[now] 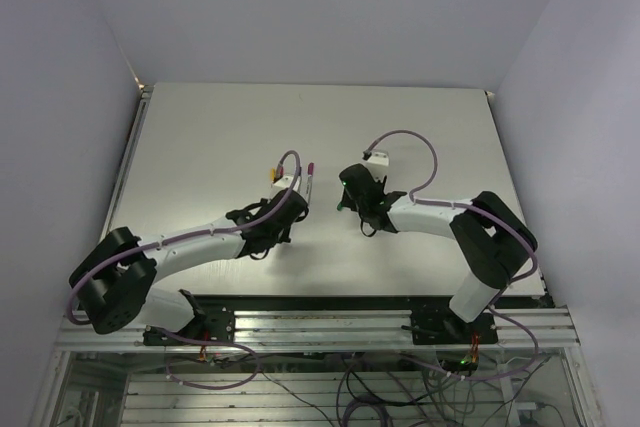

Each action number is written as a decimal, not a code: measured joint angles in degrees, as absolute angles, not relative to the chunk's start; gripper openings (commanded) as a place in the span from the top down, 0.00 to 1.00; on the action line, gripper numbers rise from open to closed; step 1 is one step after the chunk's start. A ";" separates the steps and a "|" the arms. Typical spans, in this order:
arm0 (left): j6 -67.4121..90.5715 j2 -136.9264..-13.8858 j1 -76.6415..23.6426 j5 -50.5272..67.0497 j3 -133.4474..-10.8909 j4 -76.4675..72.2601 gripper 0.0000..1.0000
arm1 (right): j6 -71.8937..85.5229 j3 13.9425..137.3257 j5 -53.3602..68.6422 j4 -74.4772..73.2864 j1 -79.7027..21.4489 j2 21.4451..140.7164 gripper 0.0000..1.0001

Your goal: Insert the pens into the pen caps

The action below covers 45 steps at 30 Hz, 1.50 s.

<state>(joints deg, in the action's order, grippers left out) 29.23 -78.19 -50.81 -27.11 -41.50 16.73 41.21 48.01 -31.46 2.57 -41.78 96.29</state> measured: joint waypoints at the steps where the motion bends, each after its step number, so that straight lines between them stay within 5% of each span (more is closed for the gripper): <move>1: 29.26 -77.89 -50.43 -26.81 -40.97 16.29 0.93 | 41.39 48.16 -31.18 2.39 -41.98 96.62 0.51; 24: 29.39 -77.65 -48.77 -23.73 -39.42 12.97 0.93 | 42.96 51.94 -29.15 1.63 -45.01 101.82 0.56; 31: 29.36 -78.17 -48.71 -22.85 -39.42 12.10 0.93 | 43.55 53.10 -29.32 0.86 -45.04 103.42 0.67; 41: 29.36 -78.32 -48.58 -22.63 -39.42 11.77 0.93 | 44.66 54.15 -29.98 -0.56 -45.04 104.18 0.99; 45: 29.36 -78.35 -48.58 -22.33 -39.42 11.64 0.93 | 45.10 54.15 -30.04 -0.73 -45.04 104.18 1.00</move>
